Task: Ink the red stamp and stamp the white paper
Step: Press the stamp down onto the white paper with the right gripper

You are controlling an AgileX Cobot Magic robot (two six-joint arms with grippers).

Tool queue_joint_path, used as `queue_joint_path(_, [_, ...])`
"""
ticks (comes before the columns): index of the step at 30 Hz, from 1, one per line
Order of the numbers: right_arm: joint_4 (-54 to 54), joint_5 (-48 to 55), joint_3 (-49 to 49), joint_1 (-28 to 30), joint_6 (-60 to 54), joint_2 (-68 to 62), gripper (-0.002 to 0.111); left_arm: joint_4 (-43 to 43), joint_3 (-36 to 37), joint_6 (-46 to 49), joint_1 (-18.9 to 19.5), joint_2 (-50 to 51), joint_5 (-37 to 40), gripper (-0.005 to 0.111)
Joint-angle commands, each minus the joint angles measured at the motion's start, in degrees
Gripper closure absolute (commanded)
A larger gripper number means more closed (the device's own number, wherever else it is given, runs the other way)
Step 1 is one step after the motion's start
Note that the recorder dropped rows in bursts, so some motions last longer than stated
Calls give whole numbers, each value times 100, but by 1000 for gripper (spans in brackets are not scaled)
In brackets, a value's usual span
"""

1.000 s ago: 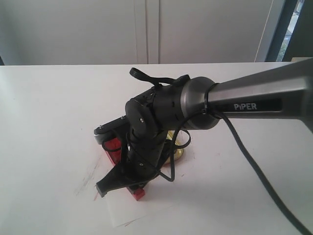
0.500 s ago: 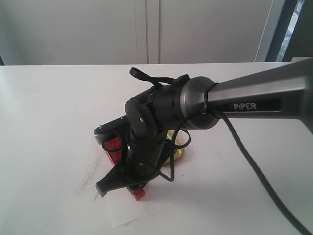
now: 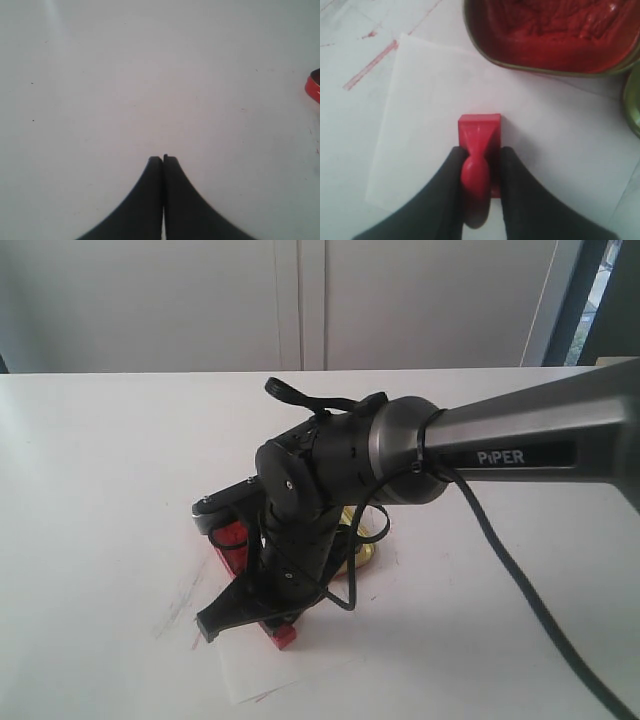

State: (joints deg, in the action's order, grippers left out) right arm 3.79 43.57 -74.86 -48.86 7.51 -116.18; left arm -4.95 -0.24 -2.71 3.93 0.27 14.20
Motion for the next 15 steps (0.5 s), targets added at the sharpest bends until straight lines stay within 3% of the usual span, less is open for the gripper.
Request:
queue_joint_path(1, [-43, 153, 165, -8, 31, -338, 108, -51, 24, 4, -6, -27, 14, 107])
queue_joint_path(15, [201, 312, 144, 16, 31, -486, 108, -51, 24, 4, -6, -27, 14, 107])
